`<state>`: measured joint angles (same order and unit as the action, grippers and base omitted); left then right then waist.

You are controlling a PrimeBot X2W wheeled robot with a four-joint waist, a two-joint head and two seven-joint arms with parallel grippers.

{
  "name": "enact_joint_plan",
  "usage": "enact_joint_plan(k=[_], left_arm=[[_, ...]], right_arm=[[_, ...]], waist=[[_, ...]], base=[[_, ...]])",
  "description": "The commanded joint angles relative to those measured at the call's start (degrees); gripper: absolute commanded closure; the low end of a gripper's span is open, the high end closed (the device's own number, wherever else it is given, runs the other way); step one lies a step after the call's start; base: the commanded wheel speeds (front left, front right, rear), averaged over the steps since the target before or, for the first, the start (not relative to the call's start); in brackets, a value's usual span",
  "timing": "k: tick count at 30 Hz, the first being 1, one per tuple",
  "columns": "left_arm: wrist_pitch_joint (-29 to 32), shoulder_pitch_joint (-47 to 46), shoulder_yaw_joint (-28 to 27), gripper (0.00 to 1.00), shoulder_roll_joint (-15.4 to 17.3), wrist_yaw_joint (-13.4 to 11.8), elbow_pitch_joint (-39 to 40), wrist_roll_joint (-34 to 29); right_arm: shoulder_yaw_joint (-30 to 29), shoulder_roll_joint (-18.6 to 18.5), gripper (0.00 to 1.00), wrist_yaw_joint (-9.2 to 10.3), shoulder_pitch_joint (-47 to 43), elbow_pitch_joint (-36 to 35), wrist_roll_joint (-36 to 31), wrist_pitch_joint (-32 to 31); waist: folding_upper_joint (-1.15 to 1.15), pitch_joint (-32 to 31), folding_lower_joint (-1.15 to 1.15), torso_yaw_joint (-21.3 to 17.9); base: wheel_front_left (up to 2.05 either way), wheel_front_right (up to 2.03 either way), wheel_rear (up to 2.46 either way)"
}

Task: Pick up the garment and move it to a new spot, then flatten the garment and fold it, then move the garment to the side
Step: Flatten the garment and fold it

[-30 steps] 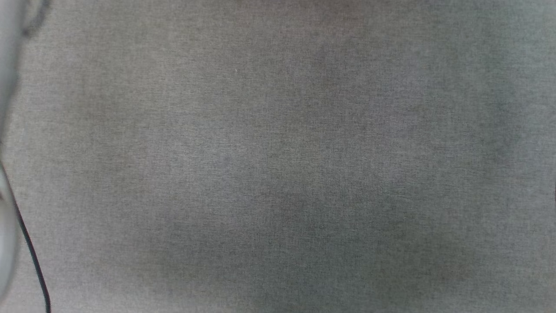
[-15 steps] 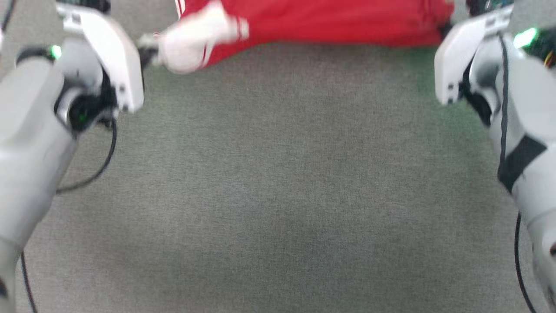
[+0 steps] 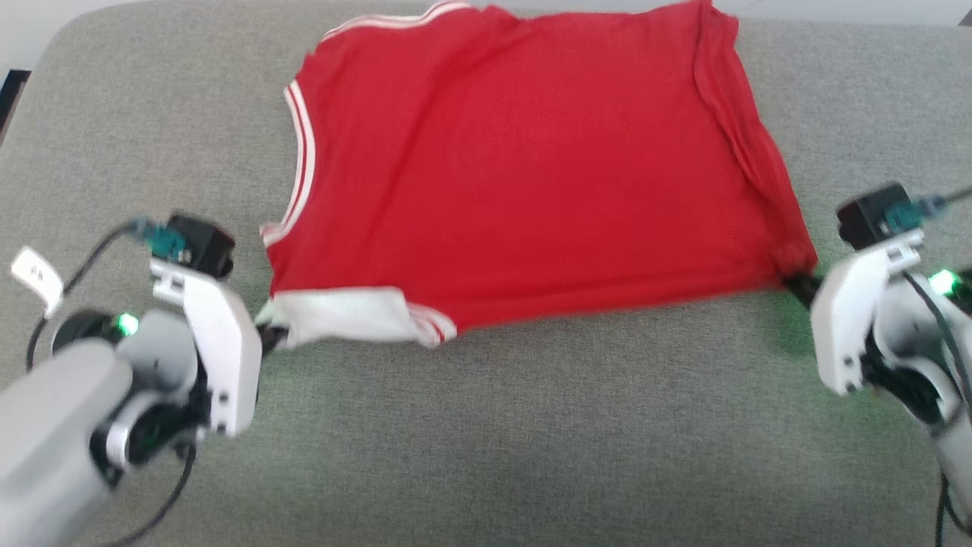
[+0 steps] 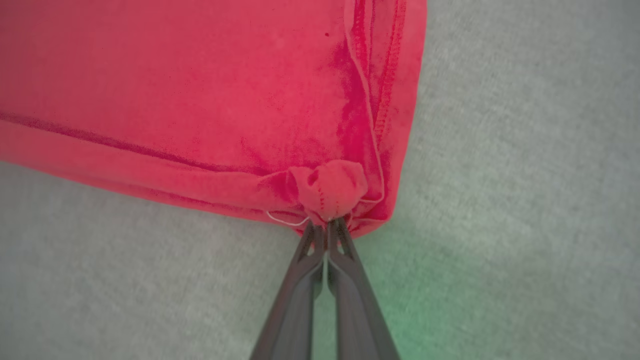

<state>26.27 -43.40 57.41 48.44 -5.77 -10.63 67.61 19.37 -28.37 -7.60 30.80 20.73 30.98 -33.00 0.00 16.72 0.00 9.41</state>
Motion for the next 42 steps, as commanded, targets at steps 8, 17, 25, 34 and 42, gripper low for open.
enact_joint_plan(k=[8, 17, 25, 34, 42], left_arm=[[-2.46, 11.92, 1.65, 1.00, 7.85, -8.69, 13.70, 1.19], [-4.50, 17.29, 3.06, 1.00, 10.27, -11.22, 17.09, 1.45], [-5.15, 12.13, -1.03, 1.00, 14.63, -12.47, 20.88, -0.52], [-4.56, 1.27, -4.44, 1.00, 13.45, -9.16, 16.58, -6.32], [-3.84, -8.32, -2.91, 1.00, 2.12, -1.77, -0.07, -9.13]], right_arm=[[-9.67, -2.15, 1.00, 0.19, -22.05, -24.13, 2.54, -16.30], [-17.52, 3.32, 1.00, 0.18, -34.91, -37.36, 1.48, -24.68], [-20.93, 5.56, 1.00, 0.18, -31.67, -43.95, -0.57, -26.50], [-19.62, 4.40, 1.00, 0.19, -18.33, -41.20, -4.27, -22.51], [-12.60, 2.67, 1.00, 0.19, -3.96, -26.05, -6.25, -16.30]], waist=[[0.00, -0.86, 0.00, -0.19], [0.00, -1.11, 0.00, -0.24], [0.00, -0.64, 0.00, -0.63], [0.00, 2.21, 0.00, -1.00], [0.00, 5.93, 0.00, -1.00]], base=[[0.00, 0.00, 0.00], [0.00, 0.00, 0.00], [0.00, 0.00, 0.00], [0.00, 0.00, 0.00], [0.00, 0.00, 0.00]])
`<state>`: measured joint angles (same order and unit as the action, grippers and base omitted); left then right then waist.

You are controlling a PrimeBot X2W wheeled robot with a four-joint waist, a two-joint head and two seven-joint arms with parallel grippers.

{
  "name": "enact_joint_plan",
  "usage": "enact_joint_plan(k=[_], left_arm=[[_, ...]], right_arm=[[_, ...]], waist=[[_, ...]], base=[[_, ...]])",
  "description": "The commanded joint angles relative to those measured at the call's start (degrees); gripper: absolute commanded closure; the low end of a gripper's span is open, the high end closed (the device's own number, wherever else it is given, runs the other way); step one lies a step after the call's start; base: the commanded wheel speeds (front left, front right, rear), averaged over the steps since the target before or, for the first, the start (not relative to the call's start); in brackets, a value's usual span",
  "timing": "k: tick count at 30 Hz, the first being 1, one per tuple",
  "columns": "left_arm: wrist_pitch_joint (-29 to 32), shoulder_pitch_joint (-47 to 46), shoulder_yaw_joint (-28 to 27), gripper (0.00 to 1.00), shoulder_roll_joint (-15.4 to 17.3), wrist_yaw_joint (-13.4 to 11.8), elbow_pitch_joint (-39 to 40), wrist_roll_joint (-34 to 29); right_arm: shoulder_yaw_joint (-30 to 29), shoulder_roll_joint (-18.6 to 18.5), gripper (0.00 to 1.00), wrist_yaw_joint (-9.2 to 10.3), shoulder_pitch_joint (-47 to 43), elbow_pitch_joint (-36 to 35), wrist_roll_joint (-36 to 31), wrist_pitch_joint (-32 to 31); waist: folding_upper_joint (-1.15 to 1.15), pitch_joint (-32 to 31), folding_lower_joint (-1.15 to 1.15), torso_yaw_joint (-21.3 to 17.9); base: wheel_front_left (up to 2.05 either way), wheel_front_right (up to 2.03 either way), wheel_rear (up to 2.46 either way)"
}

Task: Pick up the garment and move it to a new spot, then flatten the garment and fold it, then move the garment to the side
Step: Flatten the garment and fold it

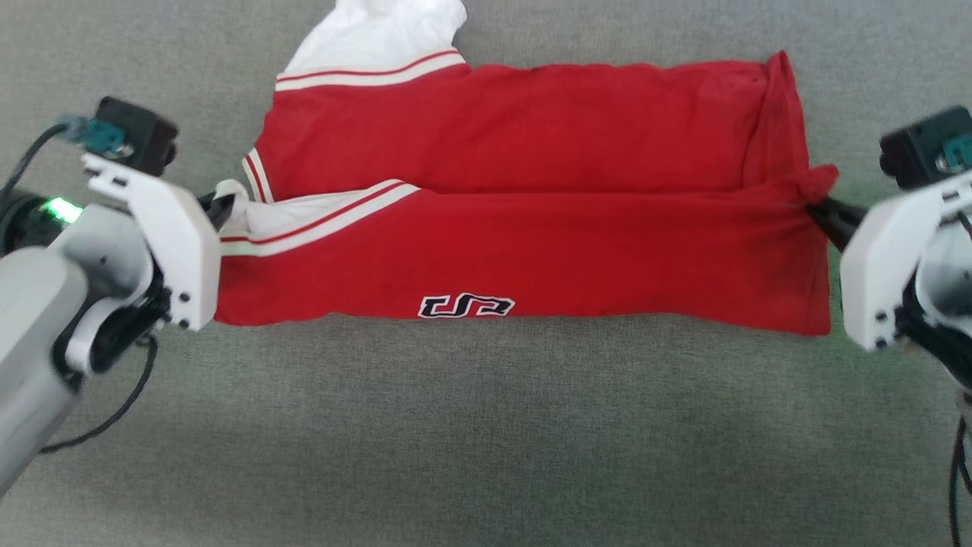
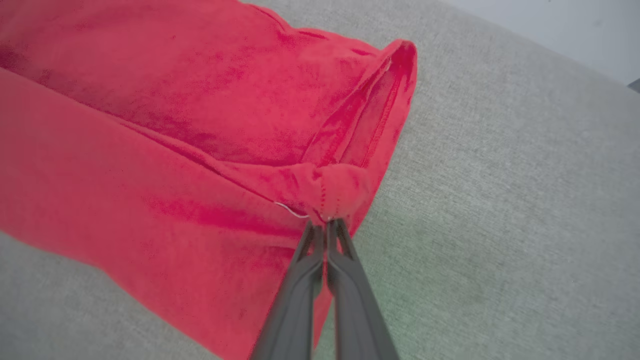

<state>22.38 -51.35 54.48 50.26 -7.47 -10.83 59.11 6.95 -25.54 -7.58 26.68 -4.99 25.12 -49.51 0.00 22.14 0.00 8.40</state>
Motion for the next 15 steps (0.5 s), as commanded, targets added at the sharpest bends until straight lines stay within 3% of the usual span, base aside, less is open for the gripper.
enact_joint_plan(k=[1, 5, 12, 13, 15], left_arm=[[-0.33, -1.56, 0.37, 1.00, -1.07, 0.93, -2.42, -1.48], [-1.10, -4.78, 1.33, 1.00, -6.65, 5.53, -12.87, -1.15], [-0.49, -8.27, 2.40, 1.00, -13.51, 11.36, -28.05, 0.10], [0.04, -8.32, 2.39, 0.84, -14.29, 11.82, -29.96, 0.50], [0.79, -8.69, 2.28, 0.70, -15.43, 12.51, -33.10, 1.42]], right_arm=[[0.44, 0.02, 1.00, 0.16, 1.69, 1.95, -0.27, 1.03], [3.64, 0.77, 1.00, 0.16, 6.72, 10.01, -0.01, 3.57], [8.84, 1.07, 1.00, 0.18, 11.90, 21.07, 1.03, 5.37], [9.52, 1.10, 0.98, 0.18, 12.47, 22.19, 1.22, 5.31], [10.63, 1.23, 0.76, 0.18, 13.41, 23.75, 1.47, 5.54]], waist=[[0.00, 0.92, 0.00, 0.02], [0.00, 2.44, 0.00, -0.14], [0.00, 3.72, 0.00, -0.52], [0.00, 3.76, 0.00, -0.58], [0.00, 3.67, 0.00, -0.74]], base=[[0.00, 0.00, 0.00], [0.00, 0.00, 0.00], [0.00, 0.00, 0.00], [0.00, 0.00, 0.00], [0.00, 0.00, 0.00]])
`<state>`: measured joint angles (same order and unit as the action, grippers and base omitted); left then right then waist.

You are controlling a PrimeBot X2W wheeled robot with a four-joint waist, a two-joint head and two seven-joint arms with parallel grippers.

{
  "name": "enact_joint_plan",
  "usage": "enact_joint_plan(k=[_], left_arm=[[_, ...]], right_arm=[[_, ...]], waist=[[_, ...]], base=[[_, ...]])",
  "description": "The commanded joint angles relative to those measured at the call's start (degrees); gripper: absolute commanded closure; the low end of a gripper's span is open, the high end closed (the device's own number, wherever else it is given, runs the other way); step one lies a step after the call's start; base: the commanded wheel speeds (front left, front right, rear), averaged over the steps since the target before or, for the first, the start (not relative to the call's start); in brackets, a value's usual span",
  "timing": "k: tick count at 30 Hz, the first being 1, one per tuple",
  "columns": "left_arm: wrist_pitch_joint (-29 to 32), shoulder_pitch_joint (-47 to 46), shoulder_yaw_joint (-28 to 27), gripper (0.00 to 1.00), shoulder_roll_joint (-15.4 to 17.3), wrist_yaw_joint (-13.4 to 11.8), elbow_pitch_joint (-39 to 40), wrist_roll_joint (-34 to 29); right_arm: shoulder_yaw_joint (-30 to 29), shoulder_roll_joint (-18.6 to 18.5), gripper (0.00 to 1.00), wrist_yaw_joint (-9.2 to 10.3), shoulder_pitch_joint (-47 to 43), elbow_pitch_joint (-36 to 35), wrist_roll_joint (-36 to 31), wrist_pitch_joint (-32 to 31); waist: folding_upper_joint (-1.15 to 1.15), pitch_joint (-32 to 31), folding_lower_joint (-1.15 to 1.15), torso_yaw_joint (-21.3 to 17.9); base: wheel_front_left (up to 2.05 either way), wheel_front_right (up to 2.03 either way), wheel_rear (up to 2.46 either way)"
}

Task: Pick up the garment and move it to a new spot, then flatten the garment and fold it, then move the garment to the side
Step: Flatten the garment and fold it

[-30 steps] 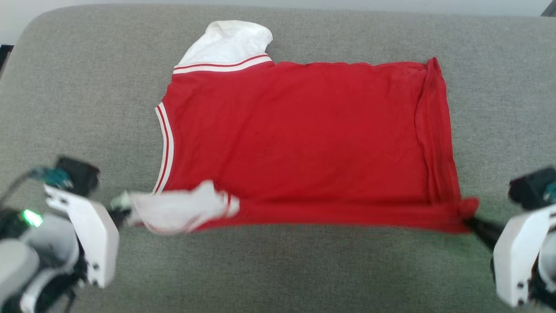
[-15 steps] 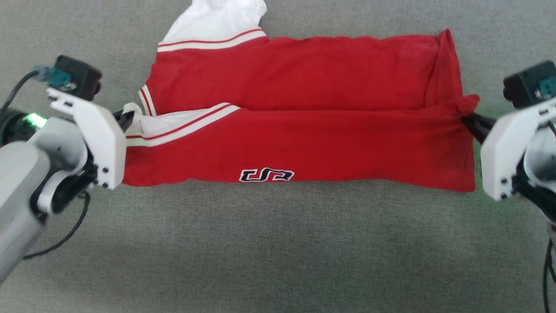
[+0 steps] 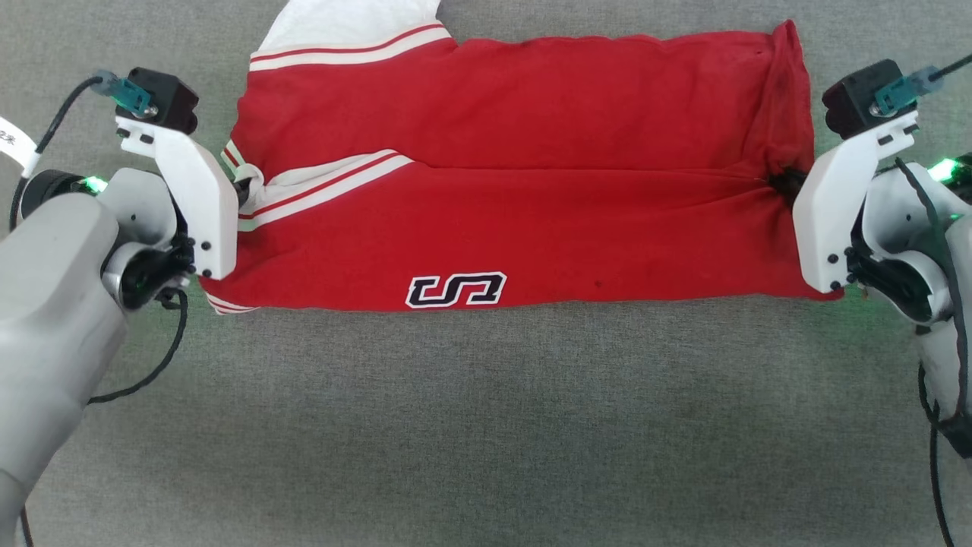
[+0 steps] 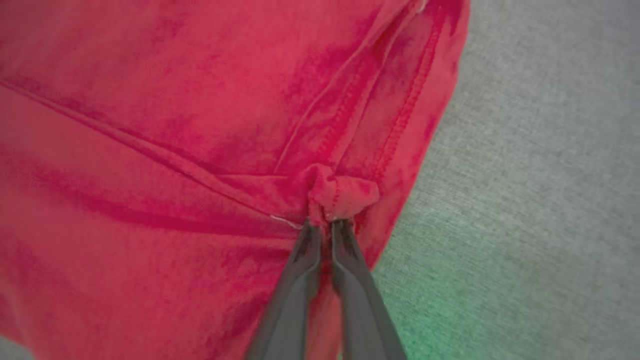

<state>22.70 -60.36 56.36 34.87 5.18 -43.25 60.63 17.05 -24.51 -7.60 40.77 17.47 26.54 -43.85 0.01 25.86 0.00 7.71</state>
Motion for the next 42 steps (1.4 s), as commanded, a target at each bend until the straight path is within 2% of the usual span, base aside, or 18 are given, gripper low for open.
enact_joint_plan(k=[1, 2, 3, 9, 14, 17, 20, 25, 26, 31, 37, 42], left_arm=[[0.78, 0.12, -0.04, 0.60, -0.35, 0.20, -1.86, 0.83], [1.06, -0.28, -0.47, 0.31, -0.58, 0.36, -2.85, 1.61], [1.04, -0.99, -0.49, 0.00, -0.42, 0.51, -3.33, 1.42], [0.90, -2.13, -1.91, 0.00, 1.70, 1.13, -1.87, 2.62], [2.27, -0.23, -2.40, 0.00, 4.71, -0.50, 2.76, 3.55], [3.97, 1.74, -2.69, 0.00, 7.66, -3.14, 8.78, 4.41], [5.79, 4.69, -3.00, 0.00, 10.93, -6.87, 16.45, 5.77], [7.15, 9.63, -3.97, 0.00, 16.69, -14.06, 29.37, 7.18], [7.97, 11.81, -4.28, 0.00, 18.88, -16.49, 33.00, 8.40], [9.23, 15.84, -4.60, 0.00, 22.65, -21.10, 39.79, 10.58], [8.82, 18.86, -4.41, 0.00, 23.88, -23.31, 40.45, 11.88], [8.42, 19.55, -4.78, 0.00, 21.53, -22.38, 34.13, 13.44]], right_arm=[[0.68, 0.28, 0.59, 0.20, -0.22, 1.95, 0.15, 0.00], [1.02, 0.16, 0.12, 0.20, -0.03, 2.07, 0.39, 0.06], [1.10, -0.07, 0.00, 0.19, 0.25, 1.93, 0.53, 0.52], [-1.78, -0.58, 0.00, 0.12, -0.45, -2.11, 0.73, 4.29], [-5.93, 0.11, 0.00, 0.12, -3.04, -7.10, -0.11, 7.33], [-10.36, 1.51, 0.00, 0.13, -6.11, -11.70, -2.22, 9.89], [-14.30, 3.91, 0.00, 0.13, -9.64, -16.46, -4.18, 11.36], [-19.63, 8.37, 0.00, 0.12, -14.23, -23.28, -7.29, 13.22], [-20.70, 9.88, 0.00, 0.12, -15.46, -25.50, -7.74, 14.00], [-23.41, 13.28, 0.00, 0.13, -19.35, -30.05, -8.64, 15.56], [-25.61, 16.92, 0.00, 0.13, -24.03, -34.75, -9.46, 15.88], [-25.53, 18.79, 0.00, 0.13, -27.38, -36.72, -9.27, 14.46]], waist=[[-0.01, -0.19, 0.00, -0.12], [-0.01, -0.37, 0.00, -0.17], [-0.01, -0.57, 0.00, -0.21], [-0.01, -1.92, 0.00, -0.46], [-0.01, -2.86, 0.00, -0.66], [-0.01, -3.43, 0.00, -0.79], [-0.01, -3.86, 0.00, -0.99], [-0.01, -3.97, 0.00, -1.54], [-0.01, -3.99, 0.00, -2.00], [-0.01, -3.94, 0.00, -2.90], [-0.01, -3.40, 0.00, -4.74], [-0.01, -2.65, 0.00, -6.37]], base=[[0.00, 0.00, 0.00], [0.00, 0.00, 0.00], [0.00, 0.00, 0.00], [0.00, 0.00, 0.00], [0.00, 0.00, 0.00], [0.00, 0.00, 0.00], [0.00, 0.00, 0.00], [0.00, 0.00, 0.00], [0.00, 0.00, 0.00], [0.00, 0.00, 0.00], [0.00, 0.00, 0.00], [0.00, 0.00, 0.00]])
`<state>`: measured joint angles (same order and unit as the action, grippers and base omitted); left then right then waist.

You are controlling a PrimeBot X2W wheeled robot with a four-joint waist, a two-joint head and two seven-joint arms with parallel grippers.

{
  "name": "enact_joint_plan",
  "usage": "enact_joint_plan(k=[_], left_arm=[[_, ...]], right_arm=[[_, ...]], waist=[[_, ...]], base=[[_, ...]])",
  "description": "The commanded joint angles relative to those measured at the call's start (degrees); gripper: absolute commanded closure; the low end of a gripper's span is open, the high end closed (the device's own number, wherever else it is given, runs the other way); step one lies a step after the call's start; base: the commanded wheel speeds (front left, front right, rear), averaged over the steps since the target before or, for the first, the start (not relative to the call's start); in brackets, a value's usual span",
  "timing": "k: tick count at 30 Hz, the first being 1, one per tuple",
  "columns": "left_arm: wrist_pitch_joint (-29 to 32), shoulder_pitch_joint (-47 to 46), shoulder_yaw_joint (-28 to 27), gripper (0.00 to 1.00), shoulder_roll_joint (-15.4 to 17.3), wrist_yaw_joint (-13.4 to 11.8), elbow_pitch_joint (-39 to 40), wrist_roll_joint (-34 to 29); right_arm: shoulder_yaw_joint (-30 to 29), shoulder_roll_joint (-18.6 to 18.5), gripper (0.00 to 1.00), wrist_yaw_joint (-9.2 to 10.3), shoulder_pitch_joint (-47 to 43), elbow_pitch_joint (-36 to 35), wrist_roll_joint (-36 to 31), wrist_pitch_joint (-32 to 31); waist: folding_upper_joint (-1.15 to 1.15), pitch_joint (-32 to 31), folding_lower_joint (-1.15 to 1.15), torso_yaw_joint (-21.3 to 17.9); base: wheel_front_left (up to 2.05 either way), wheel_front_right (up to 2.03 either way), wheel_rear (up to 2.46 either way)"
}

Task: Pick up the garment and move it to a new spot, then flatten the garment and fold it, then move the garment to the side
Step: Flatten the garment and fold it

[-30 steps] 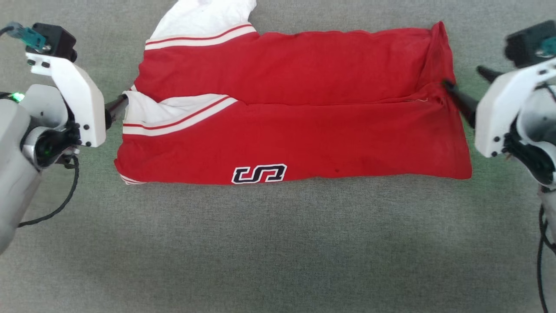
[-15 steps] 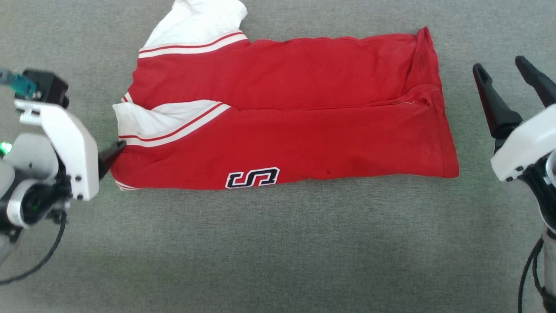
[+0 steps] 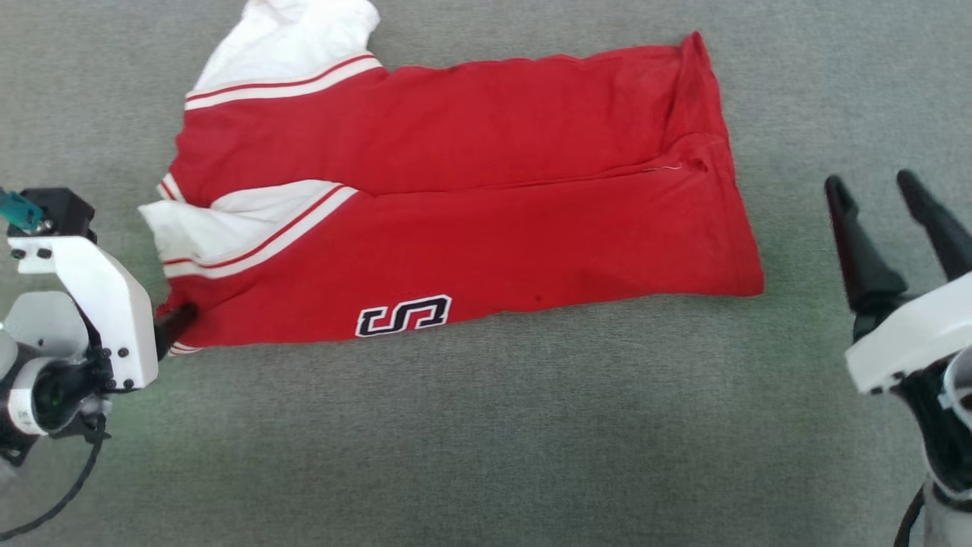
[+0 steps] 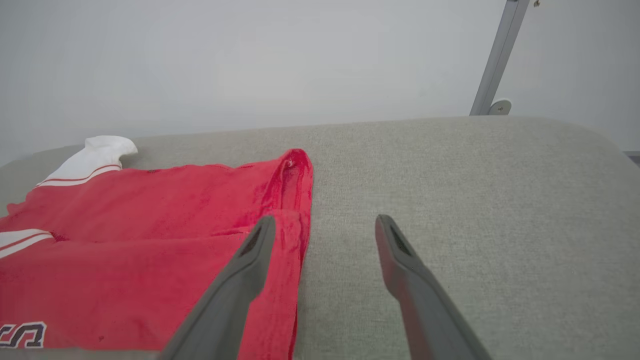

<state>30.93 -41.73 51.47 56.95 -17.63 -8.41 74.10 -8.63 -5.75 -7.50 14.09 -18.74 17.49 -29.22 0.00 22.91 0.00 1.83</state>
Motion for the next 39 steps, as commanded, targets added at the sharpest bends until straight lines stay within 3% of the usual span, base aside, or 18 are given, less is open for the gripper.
enact_joint_plan(k=[1, 10, 11, 12, 19, 33, 35, 36, 39], left_arm=[[0.51, 0.87, 0.40, 0.00, -1.03, 0.80, -2.22, 0.03], [4.20, 1.13, 3.04, 0.00, -10.23, 5.21, -15.14, 3.36], [4.82, 1.19, 3.53, 0.88, -10.99, 5.89, -16.06, 3.51], [5.25, 1.19, 3.81, 1.00, -11.52, 6.47, -17.01, 3.64], [6.50, -0.41, 5.18, 1.00, -14.19, 9.57, -19.50, 2.45], [4.95, -4.45, 5.90, 1.00, -20.48, 13.56, -23.37, 1.12], [4.68, -4.88, 5.85, 1.00, -21.12, 13.92, -23.88, 0.93], [4.55, -5.03, 5.94, 1.00, -21.27, 14.10, -24.21, 0.80], [4.01, -5.31, 5.93, 1.00, -21.33, 14.50, -25.02, 0.49]], right_arm=[[0.38, 0.27, 0.00, 0.03, -1.20, -0.78, -0.02, -0.62], [2.19, -0.02, 0.00, 0.03, -4.82, -1.10, 0.73, -5.64], [2.36, -0.27, 0.00, 0.03, -5.00, -0.76, 1.05, -6.80], [2.82, -0.57, 0.00, 0.03, -5.00, -0.52, 1.26, -7.93], [4.22, -2.64, 0.00, 0.03, -2.44, 2.31, 1.81, -15.98], [12.05, -7.63, 0.00, 0.03, 9.21, 21.24, 3.33, -31.49], [14.55, -9.00, 0.80, 0.03, 9.75, 23.14, 2.86, -33.10], [14.77, -8.88, 1.00, 0.03, 10.00, 23.88, 3.55, -33.34], [14.91, -9.71, 1.00, 0.03, 10.76, 24.95, 4.25, -33.79]], waist=[[0.00, 0.43, 0.00, -0.83], [0.00, 0.60, 0.00, -2.01], [0.00, 0.57, 0.00, -1.96], [0.00, 0.55, 0.00, -1.92], [0.00, 0.75, 0.00, -0.46], [0.00, 1.86, 0.00, 3.73], [0.00, 1.91, 0.00, 4.15], [0.00, 1.89, 0.00, 4.30], [0.00, 1.68, 0.00, 4.69]], base=[[0.00, 0.00, 0.00], [0.00, 0.00, 0.00], [0.00, 0.00, 0.00], [0.00, 0.00, 0.00], [0.00, 0.00, 0.00], [0.00, 0.00, 0.00], [0.00, 0.00, 0.00], [0.00, 0.00, 0.00], [0.00, 0.00, 0.00]])
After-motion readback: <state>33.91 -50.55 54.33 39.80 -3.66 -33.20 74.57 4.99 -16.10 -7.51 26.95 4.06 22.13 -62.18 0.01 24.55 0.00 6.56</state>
